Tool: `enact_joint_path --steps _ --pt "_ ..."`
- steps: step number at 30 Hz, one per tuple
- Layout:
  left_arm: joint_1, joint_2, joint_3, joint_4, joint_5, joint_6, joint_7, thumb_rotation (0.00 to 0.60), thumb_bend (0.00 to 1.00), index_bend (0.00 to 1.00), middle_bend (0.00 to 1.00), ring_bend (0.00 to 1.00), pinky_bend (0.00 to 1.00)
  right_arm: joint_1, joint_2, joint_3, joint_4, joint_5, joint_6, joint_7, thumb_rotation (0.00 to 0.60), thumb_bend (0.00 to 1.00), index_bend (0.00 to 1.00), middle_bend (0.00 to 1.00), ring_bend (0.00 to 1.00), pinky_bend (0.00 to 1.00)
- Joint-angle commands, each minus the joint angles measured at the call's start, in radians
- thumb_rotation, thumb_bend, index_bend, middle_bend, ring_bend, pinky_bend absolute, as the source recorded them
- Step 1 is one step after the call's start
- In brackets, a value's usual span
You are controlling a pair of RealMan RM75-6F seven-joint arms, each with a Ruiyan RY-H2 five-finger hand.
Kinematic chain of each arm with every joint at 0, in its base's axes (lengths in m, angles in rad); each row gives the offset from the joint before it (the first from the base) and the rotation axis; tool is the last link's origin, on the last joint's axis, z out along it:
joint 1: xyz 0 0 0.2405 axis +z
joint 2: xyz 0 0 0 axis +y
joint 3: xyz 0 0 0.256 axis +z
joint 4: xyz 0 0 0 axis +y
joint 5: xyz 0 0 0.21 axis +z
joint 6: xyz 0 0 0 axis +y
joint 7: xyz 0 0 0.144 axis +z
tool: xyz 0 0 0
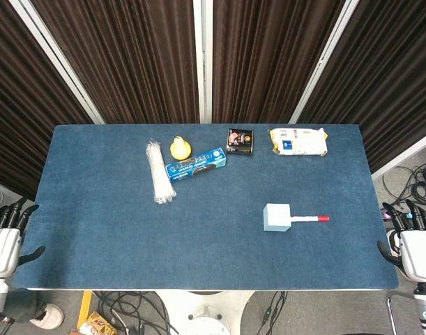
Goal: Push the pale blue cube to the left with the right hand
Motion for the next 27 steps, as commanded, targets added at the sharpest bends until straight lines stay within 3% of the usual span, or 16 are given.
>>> enact_joint_path --steps 1,17,27 --pt "-0.002 0.0 -0.001 -0.001 -0.001 -0.002 0.0 0.6 0.06 0.23 0.15 0.12 0.12 0.0 0.0 0.0 0.001 0.001 -0.001 0.001 0.6 0.18 0.14 0.28 0.01 0.1" --pt "-0.003 0.004 0.0 -0.018 -0.003 -0.003 0.016 0.6 0.06 0.23 0.15 0.12 0.12 0.023 -0.004 -0.004 0.009 -0.007 -0.042 0.012 0.6 0.18 0.15 0.29 0.01 0.1" --pt "0.01 -0.008 0.012 0.003 -0.002 0.004 -0.002 0.6 0.06 0.23 0.15 0.12 0.12 0.156 -0.082 0.014 0.069 0.017 -0.241 -0.039 0.6 0.18 0.26 0.37 0.04 0.13"
